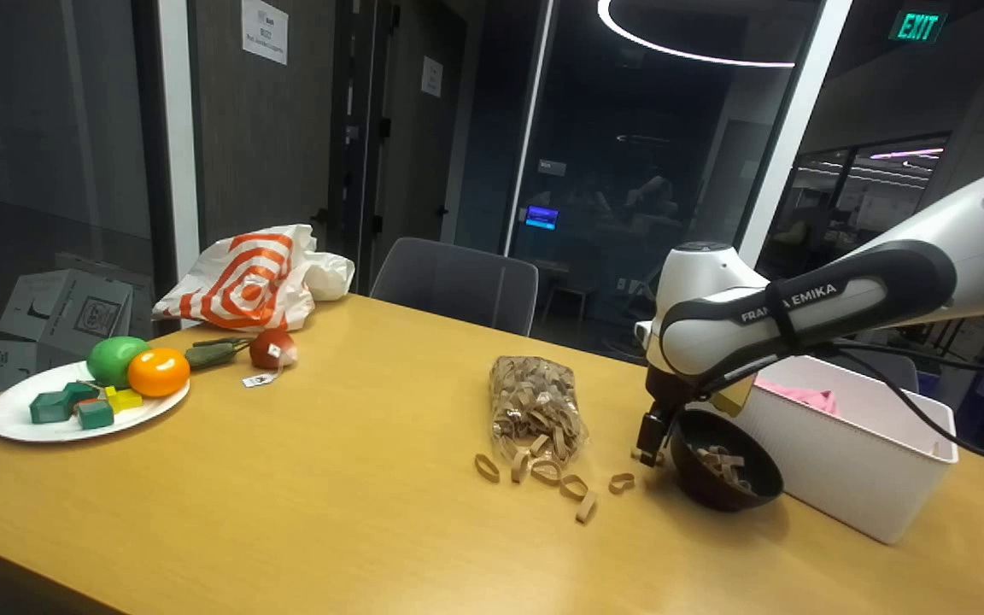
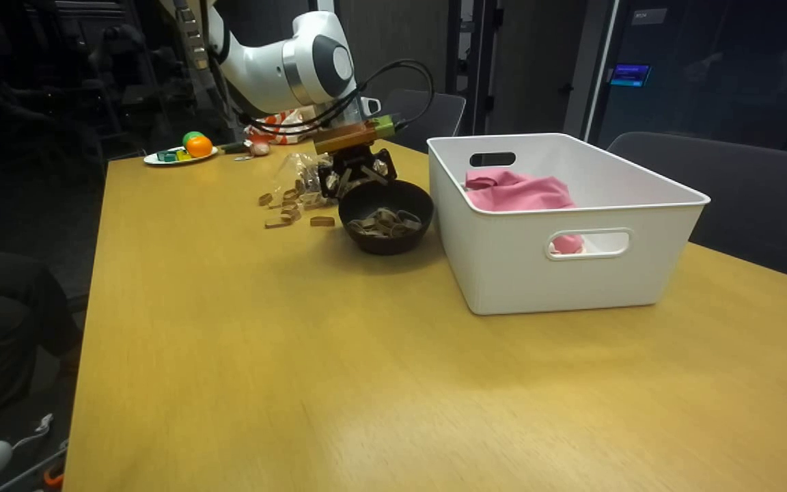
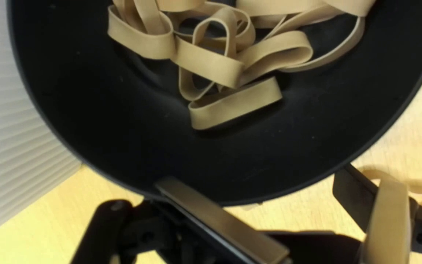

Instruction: Pick up rubber bands from the clear rubber band bag and put them in the black bowl two times

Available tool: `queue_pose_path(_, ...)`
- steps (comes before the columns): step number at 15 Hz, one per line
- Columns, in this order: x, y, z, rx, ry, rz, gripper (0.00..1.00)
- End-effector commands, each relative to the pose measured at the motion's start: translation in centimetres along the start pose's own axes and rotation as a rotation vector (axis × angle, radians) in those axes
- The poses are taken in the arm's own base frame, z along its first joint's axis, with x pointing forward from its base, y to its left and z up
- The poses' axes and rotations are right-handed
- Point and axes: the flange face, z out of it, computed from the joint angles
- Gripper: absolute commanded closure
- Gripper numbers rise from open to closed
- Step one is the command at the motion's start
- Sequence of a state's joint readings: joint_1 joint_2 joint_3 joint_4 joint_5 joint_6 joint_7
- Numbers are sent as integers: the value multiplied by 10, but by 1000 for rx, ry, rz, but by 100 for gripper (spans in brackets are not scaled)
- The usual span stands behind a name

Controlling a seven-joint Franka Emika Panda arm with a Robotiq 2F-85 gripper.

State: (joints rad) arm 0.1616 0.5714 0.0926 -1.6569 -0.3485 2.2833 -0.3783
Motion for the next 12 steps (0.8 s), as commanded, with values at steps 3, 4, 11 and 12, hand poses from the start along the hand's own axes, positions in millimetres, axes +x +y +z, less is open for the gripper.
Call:
queue_pose_path(3,-8,2,-28,-7,-31,12,0)
queue_pose_path(4,-8,3,-30,-8,-34,15,0)
queue_pose_path(11,-9,1,-33,8,-44,15,0)
queue_pose_path(12,-6,2,-20,8,-44,8,0)
